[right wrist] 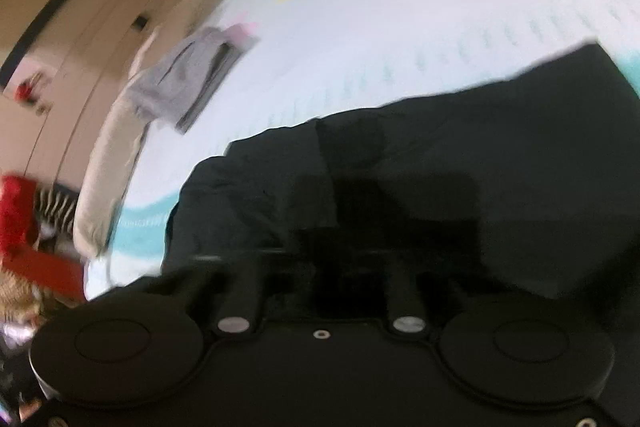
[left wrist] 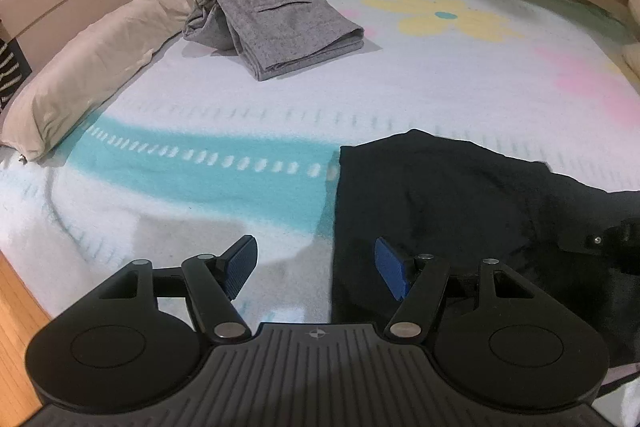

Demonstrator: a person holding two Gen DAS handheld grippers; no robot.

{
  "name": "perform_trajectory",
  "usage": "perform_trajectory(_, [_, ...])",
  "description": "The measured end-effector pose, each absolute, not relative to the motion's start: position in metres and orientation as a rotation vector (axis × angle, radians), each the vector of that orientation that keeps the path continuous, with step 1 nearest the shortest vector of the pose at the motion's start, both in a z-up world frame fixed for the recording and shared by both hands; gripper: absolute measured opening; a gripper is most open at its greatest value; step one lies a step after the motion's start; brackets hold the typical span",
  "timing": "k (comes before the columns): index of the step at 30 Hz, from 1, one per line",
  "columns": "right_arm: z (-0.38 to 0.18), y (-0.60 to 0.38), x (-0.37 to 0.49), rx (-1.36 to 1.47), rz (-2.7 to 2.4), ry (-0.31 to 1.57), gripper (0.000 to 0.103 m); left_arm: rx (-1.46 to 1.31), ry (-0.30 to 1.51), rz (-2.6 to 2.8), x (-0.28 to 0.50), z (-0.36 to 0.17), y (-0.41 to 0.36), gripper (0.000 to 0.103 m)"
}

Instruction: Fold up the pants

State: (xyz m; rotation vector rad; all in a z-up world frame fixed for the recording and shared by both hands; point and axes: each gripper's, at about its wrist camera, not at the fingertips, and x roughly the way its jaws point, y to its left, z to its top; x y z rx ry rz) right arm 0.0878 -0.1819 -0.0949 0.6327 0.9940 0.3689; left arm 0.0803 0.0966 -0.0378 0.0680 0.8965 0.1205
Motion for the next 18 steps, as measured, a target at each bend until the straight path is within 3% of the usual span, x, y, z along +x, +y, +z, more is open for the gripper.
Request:
perform_trajectory(11, [-0.001, -0.205, 0.045, 0.34, 0.372, 0.814, 0.014, 0.052, 0.857, 0.115, 0.08, -0.022, 0.091, 0.064])
perform_trajectory(18, [-0.029, -0.253, 0.032, 0.209, 0.128, 0.926, 0.014, 0.141, 0.858, 0.042, 0.082, -0.024, 0.052, 0.064])
